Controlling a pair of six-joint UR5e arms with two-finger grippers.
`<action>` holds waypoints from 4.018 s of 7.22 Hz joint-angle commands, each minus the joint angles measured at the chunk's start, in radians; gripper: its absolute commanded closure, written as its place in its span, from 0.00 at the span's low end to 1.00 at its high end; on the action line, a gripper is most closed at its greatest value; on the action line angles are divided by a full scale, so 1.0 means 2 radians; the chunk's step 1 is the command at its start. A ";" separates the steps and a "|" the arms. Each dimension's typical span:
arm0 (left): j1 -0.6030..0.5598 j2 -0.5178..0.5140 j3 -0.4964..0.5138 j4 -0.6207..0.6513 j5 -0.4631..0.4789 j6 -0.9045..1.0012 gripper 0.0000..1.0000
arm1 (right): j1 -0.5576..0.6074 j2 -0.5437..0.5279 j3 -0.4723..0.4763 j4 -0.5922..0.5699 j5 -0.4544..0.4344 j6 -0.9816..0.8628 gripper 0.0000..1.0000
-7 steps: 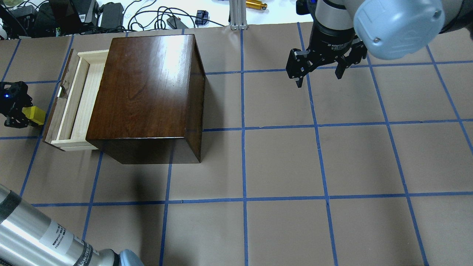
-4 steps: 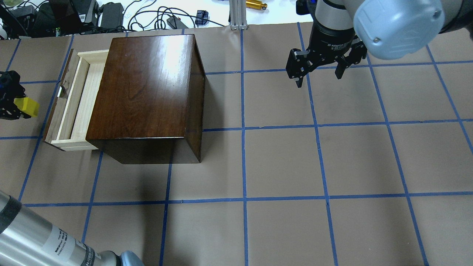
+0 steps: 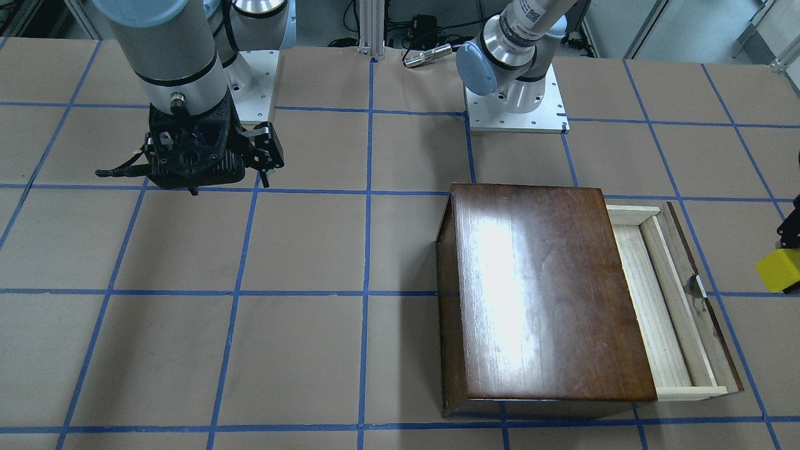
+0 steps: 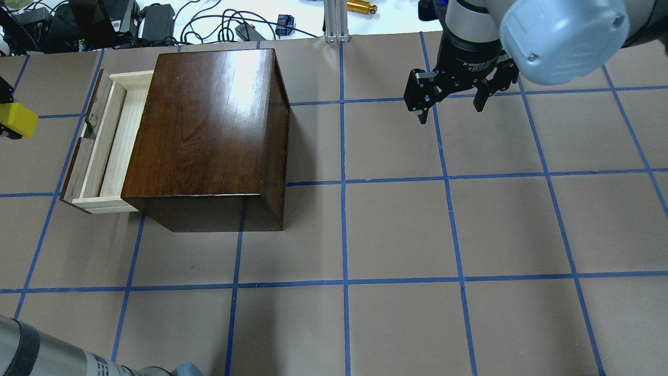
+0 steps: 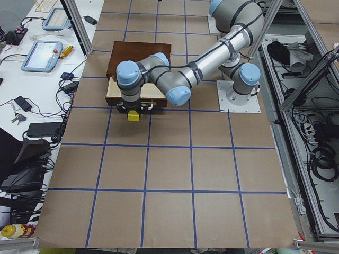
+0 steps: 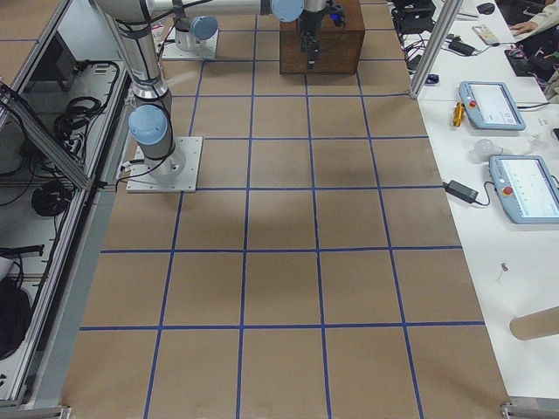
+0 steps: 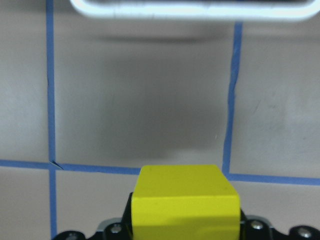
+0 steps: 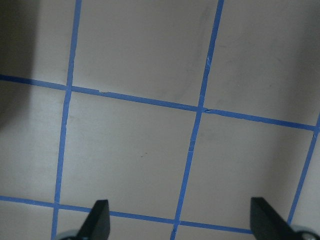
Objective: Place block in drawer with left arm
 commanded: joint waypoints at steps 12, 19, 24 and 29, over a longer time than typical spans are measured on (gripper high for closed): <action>-0.111 0.033 -0.077 0.036 -0.001 -0.099 0.00 | 0.000 0.000 0.000 0.000 0.000 0.001 0.00; -0.121 0.158 -0.033 -0.177 0.012 -0.457 0.00 | 0.000 0.000 0.000 0.000 0.000 0.000 0.00; -0.250 0.150 -0.044 -0.082 0.014 -0.997 0.00 | 0.000 0.000 0.000 0.000 0.000 0.001 0.00; -0.324 0.135 -0.044 -0.066 0.017 -1.098 0.00 | 0.000 0.000 0.000 0.000 0.000 0.001 0.00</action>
